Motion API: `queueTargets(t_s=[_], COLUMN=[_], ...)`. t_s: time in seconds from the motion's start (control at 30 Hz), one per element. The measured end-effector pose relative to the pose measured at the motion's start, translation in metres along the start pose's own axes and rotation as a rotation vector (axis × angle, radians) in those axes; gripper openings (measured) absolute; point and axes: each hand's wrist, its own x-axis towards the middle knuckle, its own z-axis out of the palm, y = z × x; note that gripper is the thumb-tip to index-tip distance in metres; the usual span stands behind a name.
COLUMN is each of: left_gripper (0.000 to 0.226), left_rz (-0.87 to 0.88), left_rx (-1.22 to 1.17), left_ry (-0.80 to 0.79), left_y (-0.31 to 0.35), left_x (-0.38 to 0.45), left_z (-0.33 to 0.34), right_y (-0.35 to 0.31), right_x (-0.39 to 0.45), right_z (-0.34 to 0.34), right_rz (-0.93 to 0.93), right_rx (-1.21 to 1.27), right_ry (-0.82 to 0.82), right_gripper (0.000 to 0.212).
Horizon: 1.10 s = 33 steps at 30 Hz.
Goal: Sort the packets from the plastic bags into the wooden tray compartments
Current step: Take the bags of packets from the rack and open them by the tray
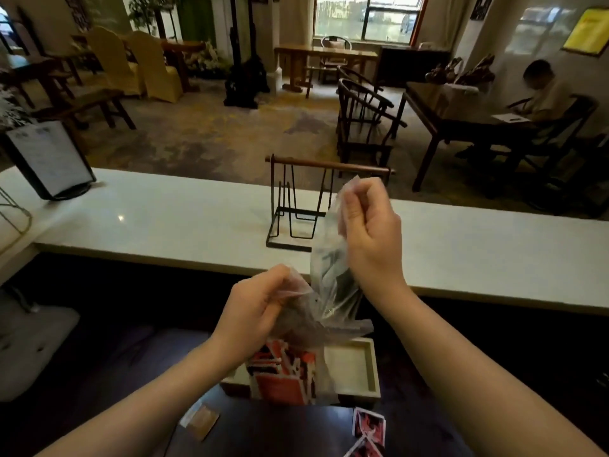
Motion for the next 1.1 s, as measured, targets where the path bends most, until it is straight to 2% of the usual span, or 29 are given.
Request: queueTargets(t_s=[0.13,0.27,0.47,0.63,0.7,0.8,0.93,1.03,1.1], left_gripper=[0.031,0.015,0.021,0.019,0.019,0.032,0.037,0.062,0.071], left_rz=[-0.061,-0.195,-0.430,-0.510,-0.512,-0.514,-0.392,-0.292,-0.226], left_rx=[0.008,-0.003,-0.042,-0.004,0.012,0.053,0.209,0.310,0.347], left_ry=[-0.138,-0.218,-0.225,-0.287,-0.348,-0.459,-0.618,-0.776,-0.832], left_y=[-0.008,-0.029,-0.064,-0.077,-0.080,-0.081,-0.077,-0.078,-0.080], left_x=[-0.037,-0.081,-0.147,-0.171,-0.172,-0.166,-0.167,-0.174,-0.173], left_z=[0.011,0.022,0.057,0.084,0.092,0.102,0.122,0.130,0.134], right_y=[0.023,0.049,0.084,0.113,0.121,0.127,0.139,0.146,0.145], right_x=[-0.048,-0.101,-0.173,-0.213,-0.222,-0.229,-0.243,-0.254,-0.256], right_z=[0.005,0.013,0.026,0.020,0.014,0.003,-0.013,-0.027,-0.037], right_rz=[0.107,0.278,0.517,0.668,0.687,0.725,0.776,0.756,0.724], right_rx=[0.048,0.095,0.062,0.006,-0.047,-0.127,-0.235,-0.288,-0.332], right_ry=[-0.106,-0.121,-0.102,-0.127,-0.114,-0.104,-0.120,-0.153,-0.168], right_gripper=[0.021,0.025,0.023,0.023,0.023,0.023,0.022,0.021,0.019])
